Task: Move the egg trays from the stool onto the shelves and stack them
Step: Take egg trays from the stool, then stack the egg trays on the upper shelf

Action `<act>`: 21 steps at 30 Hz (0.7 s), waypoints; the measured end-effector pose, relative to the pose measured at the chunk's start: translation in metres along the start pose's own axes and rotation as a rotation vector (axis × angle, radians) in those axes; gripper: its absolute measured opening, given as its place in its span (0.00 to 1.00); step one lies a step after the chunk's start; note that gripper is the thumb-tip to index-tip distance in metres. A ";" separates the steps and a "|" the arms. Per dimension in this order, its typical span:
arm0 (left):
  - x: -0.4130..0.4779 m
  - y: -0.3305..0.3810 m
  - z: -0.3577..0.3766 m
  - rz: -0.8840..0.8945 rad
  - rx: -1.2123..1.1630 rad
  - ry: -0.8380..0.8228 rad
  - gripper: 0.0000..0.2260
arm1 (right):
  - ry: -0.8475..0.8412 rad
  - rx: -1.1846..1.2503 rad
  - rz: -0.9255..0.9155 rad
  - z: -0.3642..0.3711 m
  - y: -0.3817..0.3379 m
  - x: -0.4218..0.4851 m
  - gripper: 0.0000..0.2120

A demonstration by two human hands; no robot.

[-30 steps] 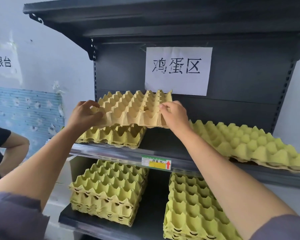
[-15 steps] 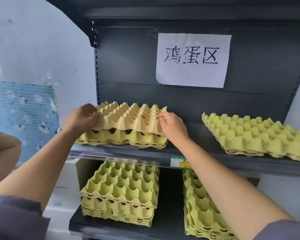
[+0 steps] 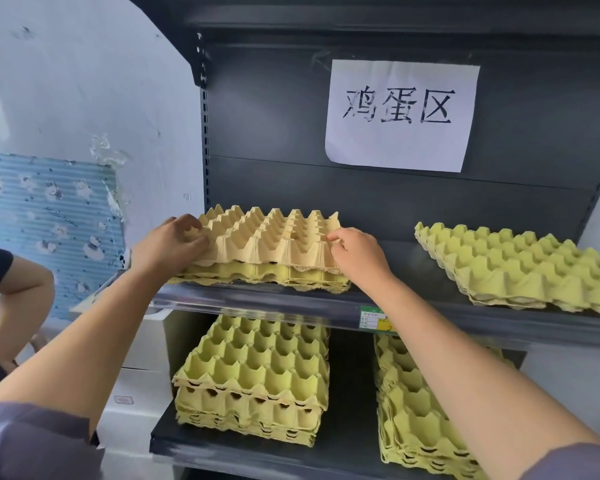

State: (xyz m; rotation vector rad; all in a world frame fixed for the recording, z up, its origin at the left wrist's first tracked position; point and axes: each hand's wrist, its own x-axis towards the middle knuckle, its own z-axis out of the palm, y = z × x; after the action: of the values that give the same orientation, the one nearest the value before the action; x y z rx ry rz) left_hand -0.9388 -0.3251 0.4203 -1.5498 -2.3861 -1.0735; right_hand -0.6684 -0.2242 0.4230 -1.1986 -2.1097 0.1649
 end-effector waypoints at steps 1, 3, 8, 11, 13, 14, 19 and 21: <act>-0.001 0.001 0.001 0.000 0.035 0.006 0.25 | -0.014 -0.015 -0.005 -0.001 0.001 0.000 0.18; -0.002 0.003 0.001 0.003 0.112 0.014 0.26 | -0.027 -0.027 -0.011 -0.002 0.001 -0.001 0.18; -0.006 0.017 0.005 0.044 0.198 0.083 0.21 | 0.018 0.047 -0.032 -0.005 0.001 -0.005 0.17; -0.007 0.032 0.008 0.110 0.170 0.129 0.15 | 0.086 0.001 -0.066 -0.016 0.005 -0.010 0.16; -0.009 0.040 0.008 0.145 0.169 0.168 0.16 | 0.109 -0.067 -0.104 -0.024 0.008 -0.013 0.15; -0.011 0.045 0.009 0.168 0.167 0.187 0.16 | 0.125 -0.109 -0.123 -0.029 0.012 -0.016 0.15; -0.031 0.098 0.019 0.315 0.180 0.225 0.12 | 0.212 -0.267 -0.191 -0.064 0.041 -0.037 0.15; -0.044 0.130 0.027 0.374 0.185 0.223 0.12 | 0.239 -0.301 -0.200 -0.085 0.058 -0.050 0.15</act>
State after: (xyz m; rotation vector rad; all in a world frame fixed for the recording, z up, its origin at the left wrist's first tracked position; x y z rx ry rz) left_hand -0.8018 -0.3120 0.4458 -1.6253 -1.8931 -0.8666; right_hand -0.5578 -0.2497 0.4367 -1.1014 -2.0715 -0.3817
